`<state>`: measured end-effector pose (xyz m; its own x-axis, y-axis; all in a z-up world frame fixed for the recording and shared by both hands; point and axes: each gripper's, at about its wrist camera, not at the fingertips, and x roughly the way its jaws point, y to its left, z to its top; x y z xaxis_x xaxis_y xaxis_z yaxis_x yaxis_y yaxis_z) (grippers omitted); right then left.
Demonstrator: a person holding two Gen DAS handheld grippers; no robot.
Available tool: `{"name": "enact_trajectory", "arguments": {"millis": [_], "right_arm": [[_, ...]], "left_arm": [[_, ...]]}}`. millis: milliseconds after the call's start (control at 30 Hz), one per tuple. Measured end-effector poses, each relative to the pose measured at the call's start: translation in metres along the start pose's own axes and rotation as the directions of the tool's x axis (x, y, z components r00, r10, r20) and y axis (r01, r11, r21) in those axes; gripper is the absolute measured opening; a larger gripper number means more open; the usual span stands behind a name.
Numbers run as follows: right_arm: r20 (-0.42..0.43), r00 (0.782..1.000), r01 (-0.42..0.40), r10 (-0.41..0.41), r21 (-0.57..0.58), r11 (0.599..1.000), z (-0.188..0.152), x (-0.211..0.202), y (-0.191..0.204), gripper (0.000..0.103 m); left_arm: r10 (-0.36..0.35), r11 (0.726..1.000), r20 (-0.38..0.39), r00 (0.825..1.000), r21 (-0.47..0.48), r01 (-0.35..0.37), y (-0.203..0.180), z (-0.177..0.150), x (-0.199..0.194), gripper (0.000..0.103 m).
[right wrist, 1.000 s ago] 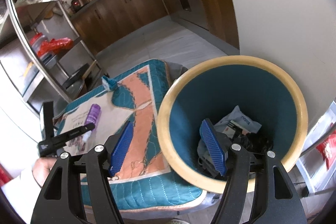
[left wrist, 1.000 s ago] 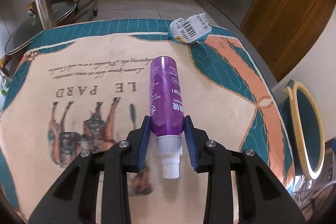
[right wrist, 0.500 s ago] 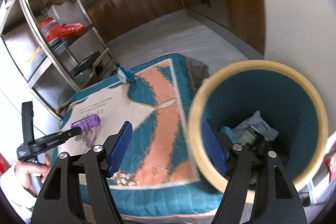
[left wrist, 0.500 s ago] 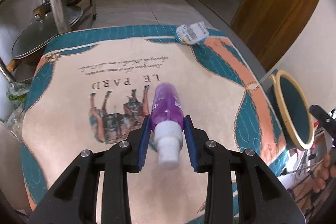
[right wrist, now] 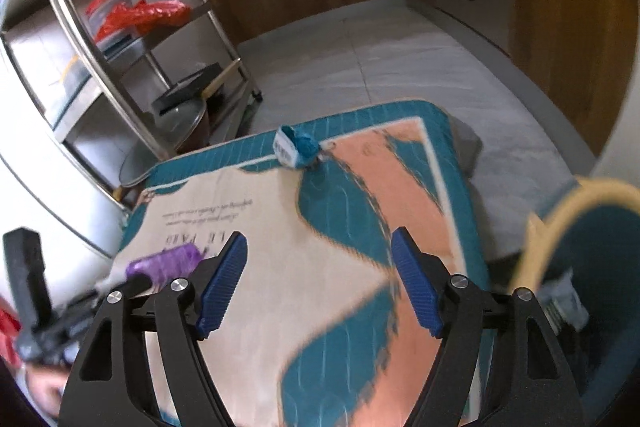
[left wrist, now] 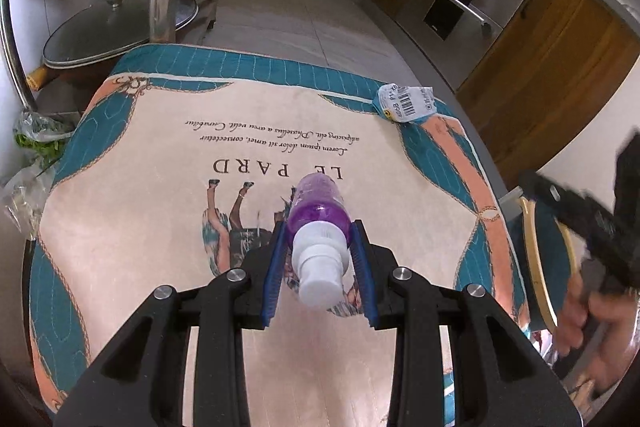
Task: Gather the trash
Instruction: 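Grasp the white-and-blue wrapper with the right tool while the left holds the bottle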
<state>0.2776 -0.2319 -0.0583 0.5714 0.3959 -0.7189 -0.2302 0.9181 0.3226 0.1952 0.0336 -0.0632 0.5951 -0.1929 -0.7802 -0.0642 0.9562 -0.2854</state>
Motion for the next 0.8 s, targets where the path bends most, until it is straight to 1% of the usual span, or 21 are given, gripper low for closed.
{"name": "enact_trajectory", "arguments": {"millis": [167,367,433,500,533,567,600,633,667,733,767,800], "right_arm": [[-0.013,1.000,0.012,-0.013,-0.078,0.997,0.036,0.040,0.021,0.075],[-0.041,0.999,0.021,-0.028,-0.159,0.987,0.060,0.085,0.040,0.075],[-0.048,0.998,0.028,-0.038,-0.186,0.982,0.065,0.097,0.044,0.073],[-0.067,0.997,0.031,-0.047,-0.214,0.976,0.068,0.111,0.048,0.057],[-0.081,0.995,0.033,-0.052,-0.218,0.975,0.068,0.116,0.048,0.052],[-0.090,0.994,0.034,-0.055,-0.220,0.975,0.067,0.119,0.048,0.043],[-0.092,0.994,0.041,-0.063,-0.223,0.974,0.067,0.122,0.048,0.032],[-0.089,0.994,0.045,-0.066,-0.224,0.974,0.066,0.122,0.046,0.024],[-0.091,0.994,0.043,-0.065,-0.221,0.974,0.065,0.122,0.045,0.013],[-0.094,0.994,0.031,-0.052,-0.219,0.975,0.061,0.118,0.044,0.007],[-0.093,0.994,0.027,-0.048,-0.219,0.975,0.059,0.116,0.044,0.001],[-0.090,0.995,0.023,-0.043,-0.210,0.977,0.056,0.111,0.043,0.001]], "left_arm": [[0.023,0.999,0.007,1.000,0.031,-0.023,-0.001,0.002,0.005,0.032],[0.017,0.999,-0.024,1.000,0.029,-0.016,0.002,-0.001,0.015,0.032],[0.014,1.000,-0.032,0.999,0.025,-0.013,0.004,-0.002,0.017,0.032],[0.010,1.000,-0.038,0.999,0.023,-0.009,0.005,-0.002,0.020,0.032],[0.008,1.000,-0.041,0.999,0.023,-0.007,0.006,-0.003,0.020,0.032],[0.007,1.000,-0.044,0.999,0.023,-0.006,0.006,-0.003,0.021,0.032],[0.005,1.000,-0.048,0.999,0.023,-0.004,0.006,-0.003,0.022,0.032],[0.005,1.000,-0.051,0.999,0.025,-0.003,0.006,-0.003,0.023,0.032],[0.005,1.000,-0.052,0.999,0.026,-0.004,0.006,-0.003,0.024,0.032],[0.005,1.000,-0.060,0.998,0.028,-0.003,0.006,-0.003,0.026,0.032],[0.004,1.000,-0.063,0.998,0.029,-0.002,0.005,-0.003,0.027,0.032],[0.005,1.000,-0.067,0.998,0.030,-0.003,0.005,-0.002,0.028,0.032]]}}
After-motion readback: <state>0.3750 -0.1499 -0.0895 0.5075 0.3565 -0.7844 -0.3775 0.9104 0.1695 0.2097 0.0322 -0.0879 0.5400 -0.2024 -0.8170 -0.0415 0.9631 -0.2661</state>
